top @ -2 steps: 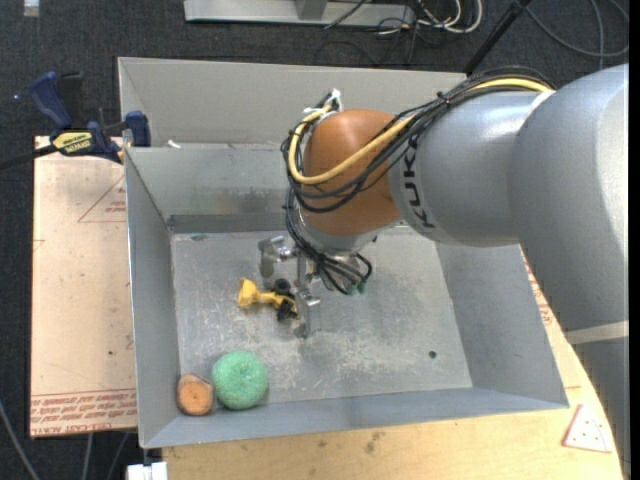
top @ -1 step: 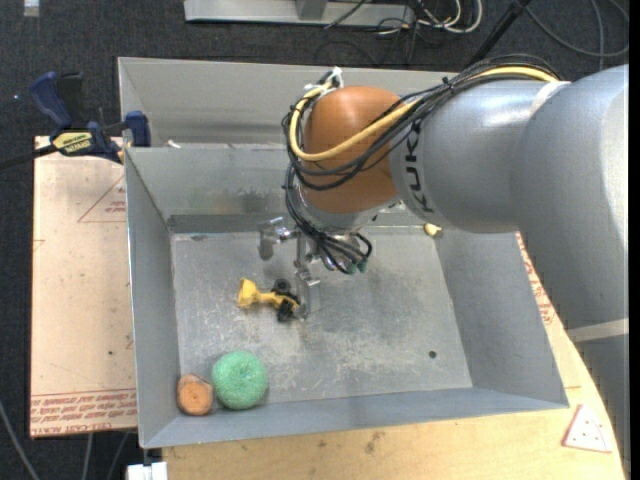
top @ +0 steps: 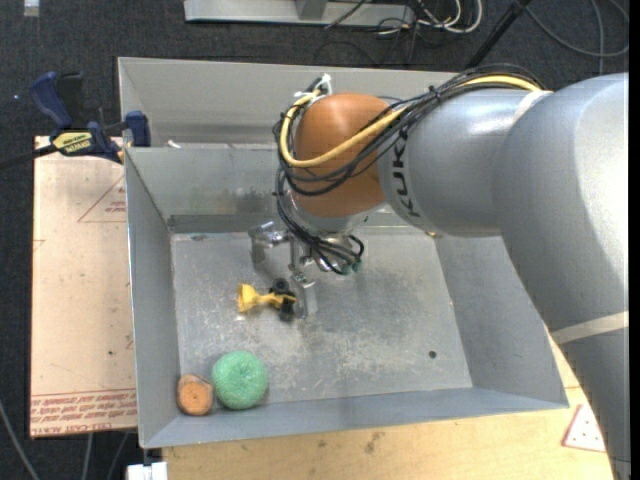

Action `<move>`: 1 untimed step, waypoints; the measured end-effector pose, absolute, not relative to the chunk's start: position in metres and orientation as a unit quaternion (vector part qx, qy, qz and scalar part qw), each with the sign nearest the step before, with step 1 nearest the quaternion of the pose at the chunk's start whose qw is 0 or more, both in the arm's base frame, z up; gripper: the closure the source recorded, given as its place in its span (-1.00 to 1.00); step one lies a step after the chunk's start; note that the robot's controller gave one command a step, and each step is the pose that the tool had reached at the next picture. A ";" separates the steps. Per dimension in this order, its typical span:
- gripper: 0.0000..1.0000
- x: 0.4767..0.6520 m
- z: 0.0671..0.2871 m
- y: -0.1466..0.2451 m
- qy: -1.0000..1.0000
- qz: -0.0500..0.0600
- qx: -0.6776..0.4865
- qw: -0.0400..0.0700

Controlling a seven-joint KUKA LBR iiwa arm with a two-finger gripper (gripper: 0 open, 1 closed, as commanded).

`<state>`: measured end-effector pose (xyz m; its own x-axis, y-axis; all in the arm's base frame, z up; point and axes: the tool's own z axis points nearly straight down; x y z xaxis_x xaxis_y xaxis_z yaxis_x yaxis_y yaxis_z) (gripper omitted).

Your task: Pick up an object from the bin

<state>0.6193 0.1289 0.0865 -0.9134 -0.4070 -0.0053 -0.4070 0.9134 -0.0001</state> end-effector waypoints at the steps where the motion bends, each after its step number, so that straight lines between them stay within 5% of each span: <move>1: 1.00 0.602 0.072 0.126 0.993 0.001 -0.120 0.002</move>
Offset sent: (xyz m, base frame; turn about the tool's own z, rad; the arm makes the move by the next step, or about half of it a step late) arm 0.0000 0.0000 0.0000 0.0000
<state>0.6022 0.1261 0.0722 -0.9714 -0.2373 -0.0035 -0.2373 0.9714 0.0021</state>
